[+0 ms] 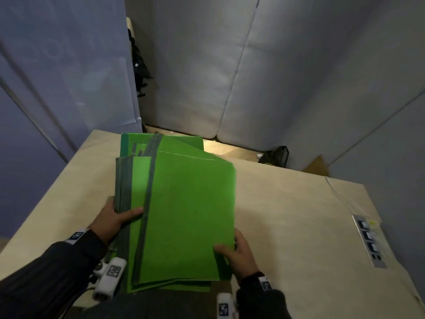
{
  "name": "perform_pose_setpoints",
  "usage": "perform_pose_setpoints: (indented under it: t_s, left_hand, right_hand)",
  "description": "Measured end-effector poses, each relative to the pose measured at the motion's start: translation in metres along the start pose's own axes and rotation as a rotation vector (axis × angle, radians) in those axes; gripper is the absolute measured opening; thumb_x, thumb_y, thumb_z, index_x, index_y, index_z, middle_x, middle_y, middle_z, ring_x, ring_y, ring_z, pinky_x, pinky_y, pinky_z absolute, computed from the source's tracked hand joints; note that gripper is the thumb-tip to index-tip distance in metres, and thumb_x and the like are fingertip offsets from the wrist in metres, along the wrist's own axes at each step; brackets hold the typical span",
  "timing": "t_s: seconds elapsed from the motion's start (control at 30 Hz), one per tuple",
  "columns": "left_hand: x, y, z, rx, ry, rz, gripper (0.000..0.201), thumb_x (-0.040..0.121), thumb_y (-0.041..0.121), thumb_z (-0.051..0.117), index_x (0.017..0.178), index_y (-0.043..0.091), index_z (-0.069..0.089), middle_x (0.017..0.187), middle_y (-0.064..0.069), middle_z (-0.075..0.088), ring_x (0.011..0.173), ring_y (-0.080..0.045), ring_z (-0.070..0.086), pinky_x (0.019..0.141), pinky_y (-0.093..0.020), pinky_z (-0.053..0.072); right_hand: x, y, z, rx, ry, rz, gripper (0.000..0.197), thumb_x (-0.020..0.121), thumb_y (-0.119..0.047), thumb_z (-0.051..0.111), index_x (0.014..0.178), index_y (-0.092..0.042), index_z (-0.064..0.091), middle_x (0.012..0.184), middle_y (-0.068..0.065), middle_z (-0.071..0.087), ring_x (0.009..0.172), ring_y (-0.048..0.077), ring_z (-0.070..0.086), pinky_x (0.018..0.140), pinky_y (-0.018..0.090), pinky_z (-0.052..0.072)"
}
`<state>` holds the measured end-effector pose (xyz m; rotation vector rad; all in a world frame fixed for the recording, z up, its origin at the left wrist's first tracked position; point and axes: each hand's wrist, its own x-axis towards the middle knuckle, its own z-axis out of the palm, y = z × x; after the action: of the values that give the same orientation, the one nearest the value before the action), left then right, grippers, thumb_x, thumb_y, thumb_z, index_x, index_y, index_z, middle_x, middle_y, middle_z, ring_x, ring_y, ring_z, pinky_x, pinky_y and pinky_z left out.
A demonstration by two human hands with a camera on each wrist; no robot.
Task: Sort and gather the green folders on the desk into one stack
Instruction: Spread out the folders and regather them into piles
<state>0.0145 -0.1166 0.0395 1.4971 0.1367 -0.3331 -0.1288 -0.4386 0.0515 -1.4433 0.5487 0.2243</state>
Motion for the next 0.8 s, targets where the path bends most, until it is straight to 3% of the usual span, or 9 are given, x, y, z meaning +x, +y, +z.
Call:
perform_pose_setpoints:
  t_s: [0.1,0.23,0.33,0.43,0.5,0.6,0.67,0.73,0.8]
  left_hand:
    - [-0.002,0.011,0.003,0.013,-0.029,0.063,0.103,0.028,0.062,0.094,0.115,0.016,0.062,0.098,-0.002,0.079,0.089,-0.02,0.075,0.07,-0.029,0.059]
    - [0.0,0.023,0.002,-0.003,-0.062,0.136,0.114,0.028,0.063,0.094,0.124,0.013,0.056,0.105,-0.012,0.075,0.09,-0.025,0.074,0.067,-0.031,0.06]
    - [-0.004,0.041,0.003,-0.002,-0.108,0.217,0.128,0.031,0.069,0.09,0.136,0.013,0.043,0.115,-0.01,0.067,0.096,-0.013,0.073,0.07,-0.024,0.058]
    - [-0.008,0.058,0.007,0.02,-0.161,0.255,0.122,0.03,0.07,0.089,0.132,0.023,0.043,0.112,0.003,0.07,0.099,0.0,0.069,0.075,-0.018,0.056]
    - [-0.008,0.063,0.006,0.05,-0.181,0.261,0.117,0.031,0.062,0.094,0.132,0.03,0.044,0.115,0.008,0.073,0.107,-0.006,0.068,0.082,-0.026,0.058]
    - [-0.01,0.074,0.007,0.144,-0.209,0.251,0.11,0.036,0.057,0.095,0.133,0.029,0.052,0.121,0.005,0.072,0.114,-0.014,0.067,0.093,-0.044,0.057]
    - [-0.011,0.079,0.007,0.18,-0.226,0.222,0.093,0.033,0.064,0.092,0.117,0.038,0.064,0.113,0.019,0.073,0.105,-0.005,0.069,0.091,-0.039,0.059]
    - [-0.012,0.079,0.006,0.204,-0.227,0.217,0.082,0.032,0.066,0.091,0.108,0.045,0.068,0.112,0.025,0.072,0.104,-0.004,0.069,0.092,-0.04,0.058]
    - [-0.017,0.075,0.003,0.162,-0.214,0.242,0.082,0.034,0.062,0.094,0.11,0.053,0.066,0.114,0.021,0.073,0.105,-0.009,0.07,0.089,-0.038,0.06]
  right_hand:
    - [0.012,-0.004,0.017,-0.042,-0.031,0.052,0.062,0.074,-0.01,0.083,0.123,-0.028,0.049,0.119,0.001,0.069,0.108,0.02,0.067,0.09,0.043,0.056]
    - [0.027,-0.018,0.027,0.032,-0.02,0.06,0.084,0.052,-0.038,0.094,0.124,-0.012,0.061,0.115,0.008,0.075,0.107,0.026,0.071,0.089,0.044,0.057]
    - [0.033,-0.031,0.035,0.015,-0.006,-0.015,0.052,0.071,-0.021,0.084,0.119,-0.014,0.064,0.111,0.006,0.076,0.107,0.025,0.071,0.086,0.039,0.057]
    - [0.035,-0.038,0.038,0.073,0.014,-0.089,0.046,0.079,-0.008,0.079,0.121,-0.016,0.062,0.113,0.005,0.076,0.106,0.022,0.072,0.086,0.04,0.059]
    - [0.036,-0.037,0.04,0.101,0.029,-0.125,0.046,0.08,-0.005,0.078,0.121,-0.018,0.062,0.113,0.003,0.076,0.104,0.02,0.072,0.088,0.044,0.059]
    - [0.036,-0.032,0.045,0.089,0.069,-0.217,0.046,0.079,-0.001,0.077,0.121,-0.014,0.065,0.114,0.003,0.076,0.104,0.019,0.072,0.084,0.036,0.061]
    - [0.034,-0.027,0.048,0.038,0.105,-0.267,0.053,0.071,-0.025,0.086,0.117,-0.008,0.067,0.112,0.004,0.076,0.103,0.019,0.071,0.082,0.036,0.062]
    - [0.03,-0.022,0.047,-0.07,0.121,-0.256,0.069,0.056,-0.061,0.086,0.108,-0.018,0.071,0.106,-0.002,0.077,0.097,0.014,0.072,0.084,0.041,0.062]
    - [0.025,-0.017,0.048,-0.156,0.083,-0.246,0.045,0.06,-0.064,0.082,0.095,-0.039,0.071,0.101,-0.01,0.076,0.093,0.009,0.071,0.084,0.045,0.061]
